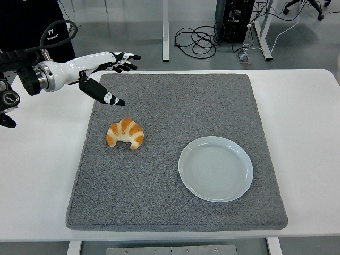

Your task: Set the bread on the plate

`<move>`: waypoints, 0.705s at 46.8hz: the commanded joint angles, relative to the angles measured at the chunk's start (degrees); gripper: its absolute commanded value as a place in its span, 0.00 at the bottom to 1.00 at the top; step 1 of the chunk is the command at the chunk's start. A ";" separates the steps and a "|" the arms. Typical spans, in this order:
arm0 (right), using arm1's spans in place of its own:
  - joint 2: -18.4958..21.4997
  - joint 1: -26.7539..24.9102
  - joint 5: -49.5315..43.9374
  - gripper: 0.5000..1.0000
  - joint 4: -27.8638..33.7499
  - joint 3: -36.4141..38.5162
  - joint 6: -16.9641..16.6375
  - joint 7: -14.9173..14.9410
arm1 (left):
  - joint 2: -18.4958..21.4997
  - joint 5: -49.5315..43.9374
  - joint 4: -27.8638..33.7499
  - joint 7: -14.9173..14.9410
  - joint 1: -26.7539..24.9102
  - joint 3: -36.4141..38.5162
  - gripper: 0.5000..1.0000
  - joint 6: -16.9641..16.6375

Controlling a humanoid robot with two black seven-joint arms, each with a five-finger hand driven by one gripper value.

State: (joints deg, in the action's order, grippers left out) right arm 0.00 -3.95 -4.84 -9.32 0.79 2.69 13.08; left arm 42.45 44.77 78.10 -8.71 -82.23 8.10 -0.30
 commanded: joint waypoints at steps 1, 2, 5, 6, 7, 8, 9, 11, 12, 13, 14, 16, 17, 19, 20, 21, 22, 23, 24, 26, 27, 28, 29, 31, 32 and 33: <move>0.00 0.00 0.00 1.00 0.00 0.00 -0.05 0.01 | 0.09 3.47 -0.05 0.01 1.10 -0.10 0.79 -0.23; 0.00 0.00 0.00 1.00 0.00 0.00 0.03 0.01 | 0.09 4.26 -0.05 0.01 1.54 -0.10 0.79 -0.49; 0.00 0.00 0.00 1.00 0.00 0.00 0.03 0.01 | 0.09 5.94 -0.05 0.01 2.86 -0.10 0.79 -1.54; 0.00 0.00 0.00 1.00 0.00 0.00 -0.05 0.01 | 0.00 6.46 0.03 0.01 3.39 -0.10 0.79 -1.90; 0.00 0.08 0.00 1.00 0.00 0.00 0.03 0.01 | 0.00 6.90 -0.05 0.01 4.00 -0.10 0.79 -2.16; 0.00 0.08 0.00 1.00 0.00 0.00 0.04 0.01 | 0.00 7.26 0.03 -0.08 4.62 -0.10 0.79 -2.34; 0.00 0.08 0.00 1.00 0.00 0.00 0.04 0.01 | -0.09 7.61 -0.05 -0.08 5.32 -0.10 0.79 -2.60; 0.00 0.08 0.00 1.00 0.00 0.00 -0.05 0.01 | -0.18 8.66 -0.05 -0.25 6.72 -0.10 0.79 -3.39; 0.00 0.08 0.00 1.00 0.00 0.00 0.03 0.01 | -0.26 9.28 -0.05 -0.25 7.51 -0.10 0.79 -4.00; 0.00 0.08 0.00 1.00 0.00 0.00 0.04 0.01 | -0.35 9.89 -0.05 -0.25 8.22 -0.10 0.79 -4.62; 0.00 0.08 0.00 1.00 0.00 0.00 0.04 0.01 | -0.35 10.59 -0.05 -0.34 8.92 -0.19 0.79 -5.41; 0.00 0.08 0.00 1.00 0.00 0.00 0.03 0.01 | -0.53 12.00 -0.05 -0.43 10.41 -0.27 0.79 -6.90; 0.00 0.08 0.00 1.00 0.00 0.00 0.04 0.01 | -0.62 12.53 -0.14 -0.43 11.29 -0.45 0.79 -7.60; 0.00 0.08 0.00 1.00 0.00 0.00 0.03 0.01 | -1.40 13.23 -0.14 -0.52 12.53 -0.63 0.79 -8.84; 0.00 0.08 0.00 1.00 0.00 0.00 0.04 0.01 | -1.93 13.24 -0.14 -0.60 13.14 -0.71 0.79 -9.36; 0.00 0.08 0.00 1.00 0.00 0.00 0.04 0.01 | -2.28 13.24 -0.14 -0.61 13.58 -0.80 0.79 -9.72; 0.00 0.08 0.00 1.00 0.00 0.09 -0.05 0.01 | -2.55 13.15 -0.14 -0.61 13.93 -0.80 0.79 -10.16; 0.00 0.08 0.00 1.00 0.09 0.09 0.03 0.01 | -2.72 13.15 -0.23 -0.61 14.20 -0.89 0.79 -10.60; 0.00 0.08 0.00 1.00 0.09 0.09 0.04 0.01 | -2.81 13.15 -0.31 -0.61 14.46 -0.89 0.79 -10.95; 0.00 0.08 0.00 1.00 0.09 0.09 0.03 0.01 | -3.08 13.06 -0.32 -0.61 14.90 -0.98 0.79 -11.74; 0.00 0.08 0.00 1.00 0.09 0.09 0.04 0.01 | -3.25 13.15 -0.40 -0.61 15.08 -0.98 0.79 -12.09; 0.00 0.08 0.00 1.00 0.09 0.09 -0.05 0.01 | -3.60 13.15 -0.49 -0.69 15.17 -0.89 0.79 -12.53; 0.00 0.08 0.00 1.00 0.09 0.09 -0.05 0.01 | -3.78 13.15 -0.58 -0.78 15.43 -0.89 0.79 -12.88; 0.00 0.08 0.00 1.00 0.09 0.09 -0.05 0.01 | -4.22 13.15 -0.93 -0.87 15.69 -0.89 0.79 -13.67; 0.00 0.08 0.00 1.00 0.09 0.09 0.03 0.01 | -4.31 13.24 -1.11 -0.96 15.87 -0.89 0.79 -13.94; 0.00 0.08 0.00 1.00 0.09 0.09 0.04 0.01 | -4.48 13.24 -1.28 -0.96 16.05 -0.98 0.79 -14.20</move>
State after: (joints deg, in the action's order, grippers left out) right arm 0.00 -3.86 -4.83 -9.23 0.88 2.68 13.11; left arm 38.39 57.92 77.27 -9.55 -66.63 7.13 -13.75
